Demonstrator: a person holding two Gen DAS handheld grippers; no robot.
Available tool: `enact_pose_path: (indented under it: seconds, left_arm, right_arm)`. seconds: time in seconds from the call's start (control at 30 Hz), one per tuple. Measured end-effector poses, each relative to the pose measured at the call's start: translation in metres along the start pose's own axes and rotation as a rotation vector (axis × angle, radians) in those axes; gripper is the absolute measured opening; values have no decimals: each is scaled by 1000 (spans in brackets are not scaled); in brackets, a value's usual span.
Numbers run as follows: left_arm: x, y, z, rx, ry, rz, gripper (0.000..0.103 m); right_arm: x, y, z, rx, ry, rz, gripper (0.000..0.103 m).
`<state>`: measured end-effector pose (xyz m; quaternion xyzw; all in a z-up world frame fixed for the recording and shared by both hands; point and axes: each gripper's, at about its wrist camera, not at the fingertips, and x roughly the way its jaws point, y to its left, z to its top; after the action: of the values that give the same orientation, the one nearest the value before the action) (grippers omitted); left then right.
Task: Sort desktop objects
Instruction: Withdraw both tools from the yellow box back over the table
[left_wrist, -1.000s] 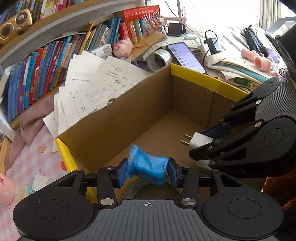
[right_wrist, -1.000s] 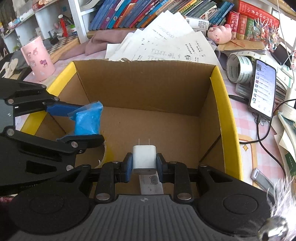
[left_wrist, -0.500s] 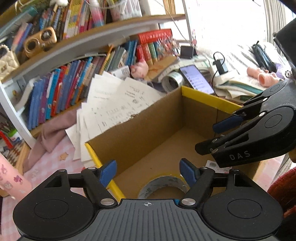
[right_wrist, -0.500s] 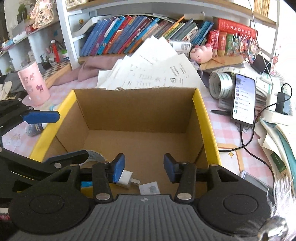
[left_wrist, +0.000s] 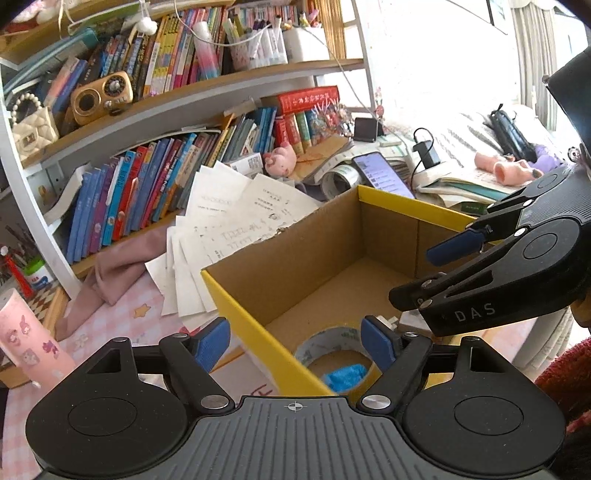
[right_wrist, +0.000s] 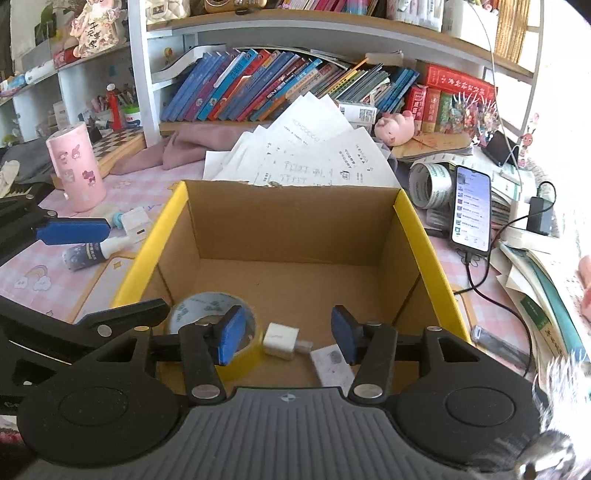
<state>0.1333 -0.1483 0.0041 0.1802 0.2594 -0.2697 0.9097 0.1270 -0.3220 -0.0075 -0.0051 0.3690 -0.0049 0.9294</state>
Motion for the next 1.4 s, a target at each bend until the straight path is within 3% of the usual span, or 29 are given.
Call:
enact_pose_path:
  seconds: [0.4, 0.73, 0.93, 1.2, 1.4]
  left_arm:
    - [-58, 23, -46, 23, -3, -61, 80]
    - [-94, 39, -87, 34, 33, -109, 80]
    - [-112, 53, -102, 22, 34, -86, 80]
    - [-126, 77, -116, -65, 57, -16, 81]
    - [-124, 78, -116, -51, 79, -12, 81]
  right_arm:
    - [-45, 60, -33, 83, -44, -83, 55]
    - [-67, 121, -72, 127, 19, -106, 55]
    - [-74, 145, -76, 121, 18, -95, 55]
    - [-72, 175, -67, 28, 8, -41, 56]
    - [-77, 180, -69, 30, -6, -46, 60]
